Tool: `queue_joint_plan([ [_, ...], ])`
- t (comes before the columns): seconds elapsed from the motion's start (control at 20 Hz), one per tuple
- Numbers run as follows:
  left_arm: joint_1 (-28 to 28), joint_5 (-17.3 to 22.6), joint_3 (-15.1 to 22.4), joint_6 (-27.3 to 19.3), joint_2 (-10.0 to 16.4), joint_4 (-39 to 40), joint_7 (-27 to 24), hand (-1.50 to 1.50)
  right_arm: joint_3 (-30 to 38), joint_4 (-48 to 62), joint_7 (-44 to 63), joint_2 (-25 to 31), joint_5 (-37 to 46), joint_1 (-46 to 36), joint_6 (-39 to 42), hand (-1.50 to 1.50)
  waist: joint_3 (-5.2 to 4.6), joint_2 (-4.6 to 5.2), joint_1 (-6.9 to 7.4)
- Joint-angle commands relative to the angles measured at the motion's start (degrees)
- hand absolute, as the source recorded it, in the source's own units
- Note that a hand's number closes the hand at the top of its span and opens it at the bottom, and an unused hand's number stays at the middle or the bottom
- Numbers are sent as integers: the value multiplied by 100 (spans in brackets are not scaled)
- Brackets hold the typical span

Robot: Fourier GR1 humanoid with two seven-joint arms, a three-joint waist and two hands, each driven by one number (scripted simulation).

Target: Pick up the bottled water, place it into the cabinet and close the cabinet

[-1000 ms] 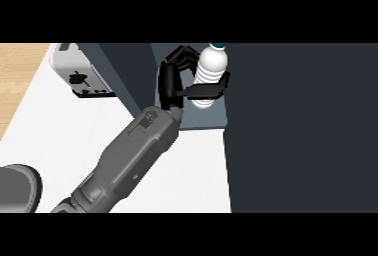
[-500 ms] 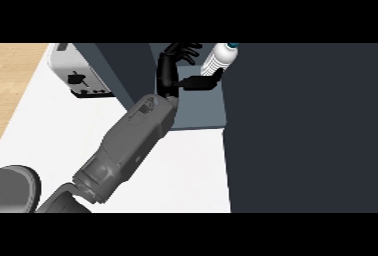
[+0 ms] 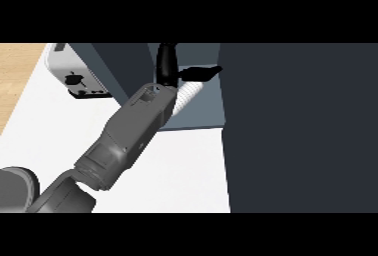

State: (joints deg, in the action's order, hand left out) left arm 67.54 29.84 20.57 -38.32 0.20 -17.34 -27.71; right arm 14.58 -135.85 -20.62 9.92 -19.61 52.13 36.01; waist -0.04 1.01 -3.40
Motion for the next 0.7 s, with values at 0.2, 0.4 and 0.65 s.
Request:
queue_joint_plan([
  [0.2, 130, 137, -273, 340, -19, 13, -464, -150, 82, -283, 260, 13, -299, -78, 3, -150, 0, -32, 64],
  [0.4, 177, 276, -507, 952, -18, -207, -641, -150, -150, -724, 151, -327, -145, 347, 55, -150, -4, -63, 67],
  [0.65, -223, 606, -340, 1420, -19, -868, -537, -150, 23, -503, 429, -44, -393, -136, -97, -150, -1, -88, 195],
])
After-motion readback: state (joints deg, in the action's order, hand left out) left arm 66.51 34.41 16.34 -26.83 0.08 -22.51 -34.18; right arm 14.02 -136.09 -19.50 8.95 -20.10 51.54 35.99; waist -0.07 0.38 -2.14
